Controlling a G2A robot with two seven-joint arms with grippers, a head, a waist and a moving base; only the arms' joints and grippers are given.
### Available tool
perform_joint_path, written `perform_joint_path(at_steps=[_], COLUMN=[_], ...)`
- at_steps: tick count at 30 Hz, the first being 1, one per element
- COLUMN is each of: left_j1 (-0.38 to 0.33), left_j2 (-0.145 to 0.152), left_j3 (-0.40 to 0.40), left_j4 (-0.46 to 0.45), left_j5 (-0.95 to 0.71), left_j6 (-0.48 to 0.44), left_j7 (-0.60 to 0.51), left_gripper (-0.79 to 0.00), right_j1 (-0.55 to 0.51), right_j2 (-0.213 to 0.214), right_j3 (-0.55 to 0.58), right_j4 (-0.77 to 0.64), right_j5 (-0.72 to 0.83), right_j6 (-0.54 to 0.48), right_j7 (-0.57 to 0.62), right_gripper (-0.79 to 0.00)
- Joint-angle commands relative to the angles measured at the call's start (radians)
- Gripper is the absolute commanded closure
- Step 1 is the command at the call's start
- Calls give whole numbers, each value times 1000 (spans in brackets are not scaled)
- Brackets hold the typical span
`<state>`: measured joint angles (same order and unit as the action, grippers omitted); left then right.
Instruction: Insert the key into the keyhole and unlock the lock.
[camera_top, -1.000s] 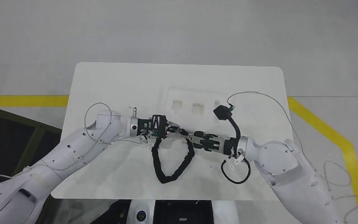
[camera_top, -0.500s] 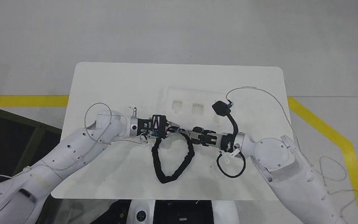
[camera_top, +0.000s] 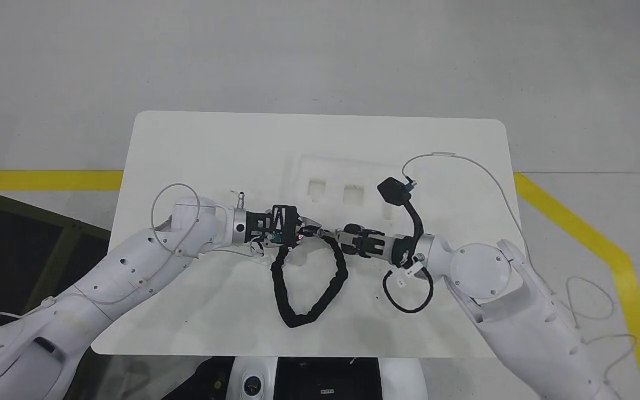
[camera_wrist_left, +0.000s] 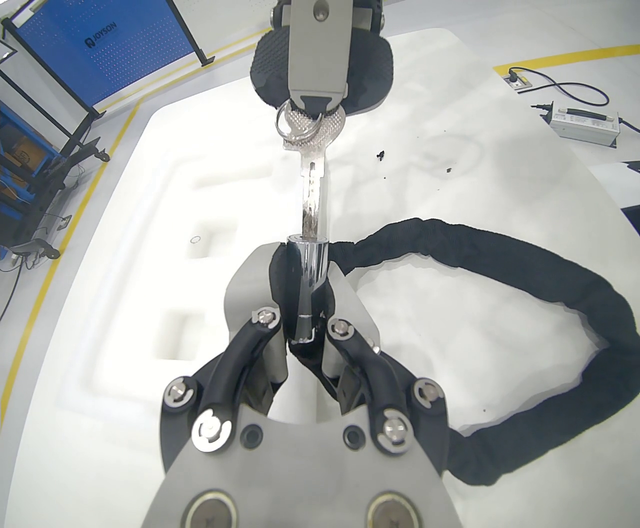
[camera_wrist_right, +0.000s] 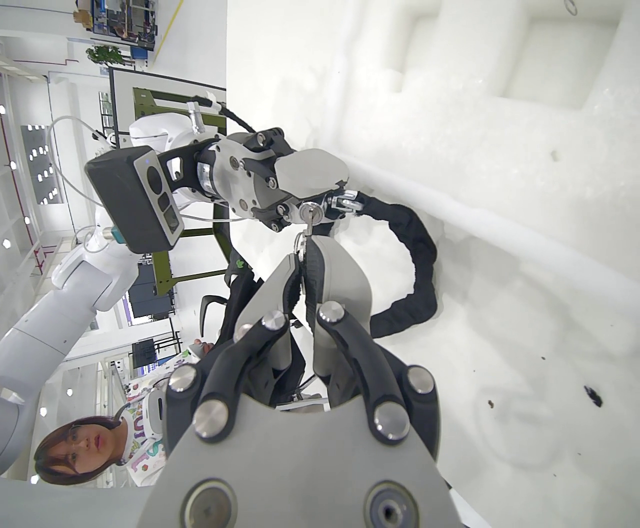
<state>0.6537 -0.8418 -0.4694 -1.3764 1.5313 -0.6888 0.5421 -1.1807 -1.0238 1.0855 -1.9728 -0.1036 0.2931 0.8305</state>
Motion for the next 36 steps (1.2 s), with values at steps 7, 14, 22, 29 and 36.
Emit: perform_joint_path(at_steps=[7,14,22,29,36], left_j1=[0,0,0,0,0], left_j2=[0,0,0,0,0], left_j3=[0,0,0,0,0], left_j4=[0,0,0,0,0], left_j5=[0,0,0,0,0], left_j6=[0,0,0,0,0], left_j7=[0,0,0,0,0], left_gripper=[0,0,0,0,0], right_j1=[4,26,40,59,77], right_j2=[-4,-12,-20,-28,-37], right_j3=[-13,-46,-69,-91,-110], right_j4=[-7,0,10,27,44], right_j5=[-12,-22,-33,-35,-35], right_j6=[15,31,55,65,72], right_j7=[-7,-19,-32,-38,-40], right_gripper=[0,0,0,0,0])
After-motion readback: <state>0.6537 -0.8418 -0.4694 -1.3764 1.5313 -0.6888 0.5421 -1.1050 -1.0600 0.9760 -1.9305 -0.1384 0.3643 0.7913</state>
